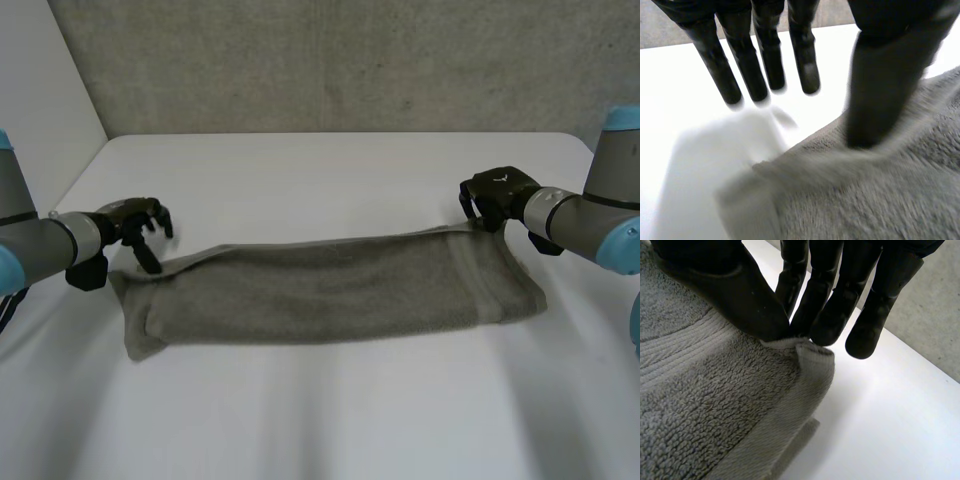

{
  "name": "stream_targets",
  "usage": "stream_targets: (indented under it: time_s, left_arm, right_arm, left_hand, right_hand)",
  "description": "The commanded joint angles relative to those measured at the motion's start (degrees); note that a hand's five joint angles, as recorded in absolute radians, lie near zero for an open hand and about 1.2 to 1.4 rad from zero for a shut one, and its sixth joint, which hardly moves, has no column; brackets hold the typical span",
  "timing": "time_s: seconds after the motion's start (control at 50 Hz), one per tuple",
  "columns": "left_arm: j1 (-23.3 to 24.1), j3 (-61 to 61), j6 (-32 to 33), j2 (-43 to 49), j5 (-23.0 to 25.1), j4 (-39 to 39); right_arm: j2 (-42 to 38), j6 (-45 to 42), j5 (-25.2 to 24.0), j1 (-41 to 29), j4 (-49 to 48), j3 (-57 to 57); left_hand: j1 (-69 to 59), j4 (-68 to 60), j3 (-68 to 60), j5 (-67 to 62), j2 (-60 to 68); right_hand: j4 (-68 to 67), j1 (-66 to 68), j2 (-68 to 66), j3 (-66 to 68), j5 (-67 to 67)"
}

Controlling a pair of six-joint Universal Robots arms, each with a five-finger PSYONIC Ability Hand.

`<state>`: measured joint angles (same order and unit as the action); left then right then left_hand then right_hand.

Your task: Fold the towel.

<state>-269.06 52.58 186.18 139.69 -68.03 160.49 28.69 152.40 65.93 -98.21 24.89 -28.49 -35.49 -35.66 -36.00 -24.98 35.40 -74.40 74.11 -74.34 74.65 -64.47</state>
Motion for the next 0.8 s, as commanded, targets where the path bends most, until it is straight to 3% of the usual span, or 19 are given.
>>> stream_targets:
  time_s: [0.02,0.26,0.4,0.58,0.8]
  left_arm:
    - [0.73,-1.16,-0.64,-0.64,0.01,-0.08]
    - [0.91,-1.95,-0.65,-7.94,0.01,-0.09]
    - [0.12,3.39,-0.47,-16.97,0.71,-0.09]
    - [0.38,16.94,0.85,-24.64,1.41,1.67]
    - [0.47,39.35,11.66,-31.4,1.15,6.86]
  right_arm:
    - [-0.82,0.27,2.8,-1.37,-1.69,0.55]
    - [7.33,4.48,2.97,-1.37,-4.23,1.07]
    - [14.03,5.1,3.06,-1.02,-3.88,-2.0]
    - [27.02,3.52,1.83,-0.84,-4.85,-22.79]
    - [35.47,-4.03,0.6,2.31,-14.33,-49.7]
  left_hand:
    - [25.27,25.45,25.79,24.76,-25.18]
    - [25.27,25.45,25.79,24.76,-25.18]
    - [23.77,23.94,24.28,23.26,-23.68]
    - [21.74,21.91,22.25,21.23,-21.65]
    - [8.96,9.13,9.47,8.45,-8.86]
  right_hand:
    - [63.31,-63.01,63.24,-63.55,63.37]
    - [64.4,-64.11,64.34,-64.65,64.47]
    - [64.4,-64.11,64.34,-64.65,64.47]
    - [64.4,-64.11,64.34,-64.65,64.47]
    - [60.45,-60.15,60.39,-60.69,60.52]
